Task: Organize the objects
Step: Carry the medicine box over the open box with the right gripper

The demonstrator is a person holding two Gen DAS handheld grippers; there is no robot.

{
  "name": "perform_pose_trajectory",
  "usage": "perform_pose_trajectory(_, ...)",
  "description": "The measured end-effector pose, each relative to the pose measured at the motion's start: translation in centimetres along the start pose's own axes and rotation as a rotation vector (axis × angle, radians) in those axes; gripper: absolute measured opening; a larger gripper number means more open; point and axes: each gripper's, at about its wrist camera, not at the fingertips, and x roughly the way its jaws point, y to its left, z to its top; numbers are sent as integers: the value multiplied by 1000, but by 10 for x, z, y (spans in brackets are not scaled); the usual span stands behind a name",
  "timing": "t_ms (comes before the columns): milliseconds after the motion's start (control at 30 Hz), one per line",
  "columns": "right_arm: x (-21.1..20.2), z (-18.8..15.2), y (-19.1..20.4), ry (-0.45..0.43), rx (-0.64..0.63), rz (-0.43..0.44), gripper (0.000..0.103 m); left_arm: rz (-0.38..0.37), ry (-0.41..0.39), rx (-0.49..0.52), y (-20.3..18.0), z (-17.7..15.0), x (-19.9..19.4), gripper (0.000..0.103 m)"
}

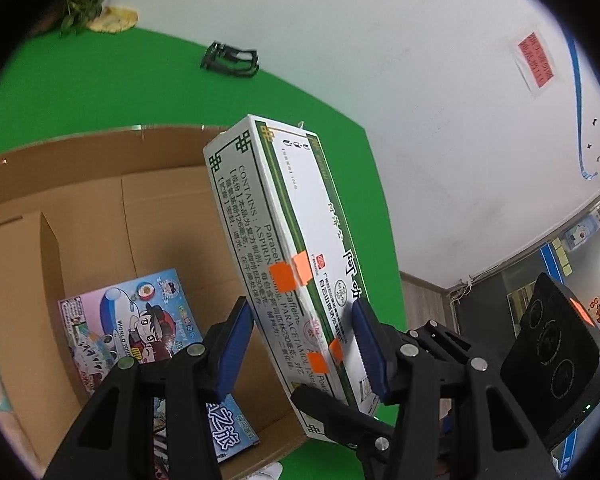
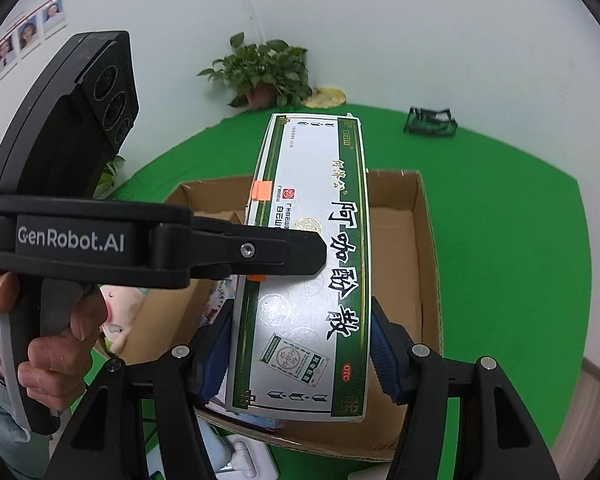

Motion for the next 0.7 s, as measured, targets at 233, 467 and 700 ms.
perform_pose_trajectory(233,66,-28,-35,109,64,12,58,12,122,-71,31,-11,53,50)
perform_pose_trajectory(467,90,-61,-53,199,129,10,58,14,201,-124,47,-19,78,50)
perform_pose_trajectory(700,103,-68,-50,270,134,-25,58,36,231,-134,48,-21,84,52)
